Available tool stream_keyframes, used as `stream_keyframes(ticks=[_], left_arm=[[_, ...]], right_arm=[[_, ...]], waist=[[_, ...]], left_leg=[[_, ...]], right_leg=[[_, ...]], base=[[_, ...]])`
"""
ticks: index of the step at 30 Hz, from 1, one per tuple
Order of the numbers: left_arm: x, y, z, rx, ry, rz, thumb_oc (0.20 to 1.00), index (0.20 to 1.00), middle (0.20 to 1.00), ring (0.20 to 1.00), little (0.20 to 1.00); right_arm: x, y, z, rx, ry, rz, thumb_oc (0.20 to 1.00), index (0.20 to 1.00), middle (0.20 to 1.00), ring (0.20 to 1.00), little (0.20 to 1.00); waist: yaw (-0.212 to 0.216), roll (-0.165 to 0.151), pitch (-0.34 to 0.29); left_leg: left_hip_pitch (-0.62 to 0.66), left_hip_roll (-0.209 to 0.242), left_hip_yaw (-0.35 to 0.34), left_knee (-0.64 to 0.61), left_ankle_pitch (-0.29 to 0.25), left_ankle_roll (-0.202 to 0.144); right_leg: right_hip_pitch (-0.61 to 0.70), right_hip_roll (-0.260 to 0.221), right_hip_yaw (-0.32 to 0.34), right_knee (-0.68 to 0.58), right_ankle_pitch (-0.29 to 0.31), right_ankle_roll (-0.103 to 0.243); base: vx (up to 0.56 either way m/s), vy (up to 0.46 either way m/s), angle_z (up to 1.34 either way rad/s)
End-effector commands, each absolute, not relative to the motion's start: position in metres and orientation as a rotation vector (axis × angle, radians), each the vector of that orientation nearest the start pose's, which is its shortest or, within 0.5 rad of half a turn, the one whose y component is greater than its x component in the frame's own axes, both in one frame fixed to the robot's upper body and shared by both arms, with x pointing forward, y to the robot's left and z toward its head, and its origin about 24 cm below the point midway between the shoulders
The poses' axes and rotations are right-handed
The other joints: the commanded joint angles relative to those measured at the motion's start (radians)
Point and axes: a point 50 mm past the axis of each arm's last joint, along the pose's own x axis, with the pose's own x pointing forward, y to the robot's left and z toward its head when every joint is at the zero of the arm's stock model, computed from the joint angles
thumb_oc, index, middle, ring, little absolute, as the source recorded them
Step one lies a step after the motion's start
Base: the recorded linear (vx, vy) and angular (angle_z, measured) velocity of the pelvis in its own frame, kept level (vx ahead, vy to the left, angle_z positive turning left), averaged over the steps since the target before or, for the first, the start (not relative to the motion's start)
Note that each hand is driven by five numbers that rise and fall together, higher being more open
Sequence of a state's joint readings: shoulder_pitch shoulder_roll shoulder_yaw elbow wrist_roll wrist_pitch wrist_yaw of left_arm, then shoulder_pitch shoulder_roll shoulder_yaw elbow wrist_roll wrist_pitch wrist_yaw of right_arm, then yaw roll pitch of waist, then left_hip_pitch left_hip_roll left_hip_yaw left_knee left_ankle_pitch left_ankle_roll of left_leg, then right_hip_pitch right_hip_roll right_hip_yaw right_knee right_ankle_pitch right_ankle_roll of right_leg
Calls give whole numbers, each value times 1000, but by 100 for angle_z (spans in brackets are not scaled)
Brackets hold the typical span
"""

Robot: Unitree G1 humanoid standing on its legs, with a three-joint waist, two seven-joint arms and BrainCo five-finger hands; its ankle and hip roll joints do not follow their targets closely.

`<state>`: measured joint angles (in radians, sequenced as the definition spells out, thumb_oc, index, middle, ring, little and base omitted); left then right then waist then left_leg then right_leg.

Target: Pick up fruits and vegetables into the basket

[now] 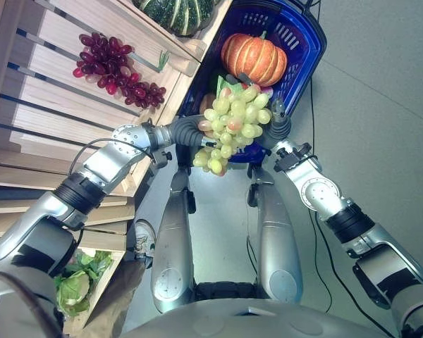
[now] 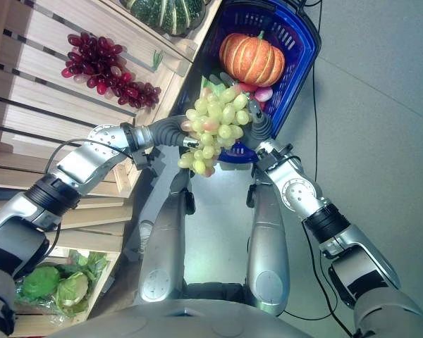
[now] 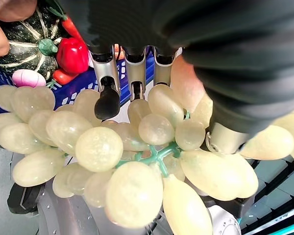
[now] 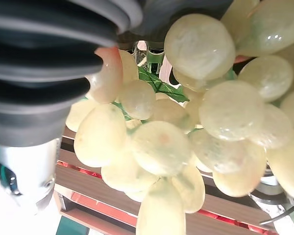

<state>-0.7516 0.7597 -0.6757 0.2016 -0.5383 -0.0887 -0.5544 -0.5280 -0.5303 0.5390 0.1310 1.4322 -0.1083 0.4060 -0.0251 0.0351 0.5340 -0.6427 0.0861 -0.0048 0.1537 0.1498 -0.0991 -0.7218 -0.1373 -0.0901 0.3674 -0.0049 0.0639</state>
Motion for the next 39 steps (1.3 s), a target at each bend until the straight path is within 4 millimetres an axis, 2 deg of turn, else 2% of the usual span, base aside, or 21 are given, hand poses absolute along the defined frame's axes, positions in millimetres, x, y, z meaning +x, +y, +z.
stream_keyframes(ticks=[1,14,20,24,25,26,39], left_arm=[[310,105,179,548,-287,-1127,200,200,200,200,200],[304,100,192,495,-403,-1121,200,200,200,200,200],[302,100,196,376,-434,-1121,200,200,200,200,200],[302,100,196,377,-437,-1107,200,200,200,200,200],[302,100,196,372,-437,-1104,200,200,200,200,200],[302,100,195,371,-437,-1101,200,200,200,200,200],[303,102,197,303,-467,-1029,200,200,200,200,200]], right_arm=[[289,-81,164,781,-215,1093,1000,1000,1000,1000,1000],[292,-83,155,739,-169,1016,1000,1000,1000,1000,1000],[293,-84,149,725,-147,968,1000,1000,1000,1000,1000],[294,-83,148,716,-133,954,1000,1000,1000,1000,1000],[293,-83,148,718,-133,955,768,768,768,768,768],[293,-83,148,719,-139,959,200,200,200,200,200],[289,-77,147,748,-109,992,200,200,200,200,200]], waist=[[-2,-26,-14],[2,-25,-14],[2,-24,-14],[2,-24,-14],[2,-23,-14],[2,-23,-14],[2,-17,-14]], left_leg=[[-16,-76,44,72,-78,63],[-12,-79,43,64,-72,65],[-12,-82,41,61,-71,67],[-11,-84,42,60,-70,68],[-9,-83,43,57,-69,68],[-8,-83,42,57,-70,69],[-4,-86,44,54,-69,72]], right_leg=[[78,45,-51,-85,27,-14],[81,45,-55,-90,28,-15],[81,48,-53,-92,29,-17],[81,49,-53,-92,29,-18],[83,50,-52,-93,30,-17],[84,50,-52,-94,28,-18],[85,52,-49,-95,27,-21]], base=[[0,0,0],[0,0,0],[0,0,0],[0,0,0],[0,0,0],[0,0,0],[0,0,0]])
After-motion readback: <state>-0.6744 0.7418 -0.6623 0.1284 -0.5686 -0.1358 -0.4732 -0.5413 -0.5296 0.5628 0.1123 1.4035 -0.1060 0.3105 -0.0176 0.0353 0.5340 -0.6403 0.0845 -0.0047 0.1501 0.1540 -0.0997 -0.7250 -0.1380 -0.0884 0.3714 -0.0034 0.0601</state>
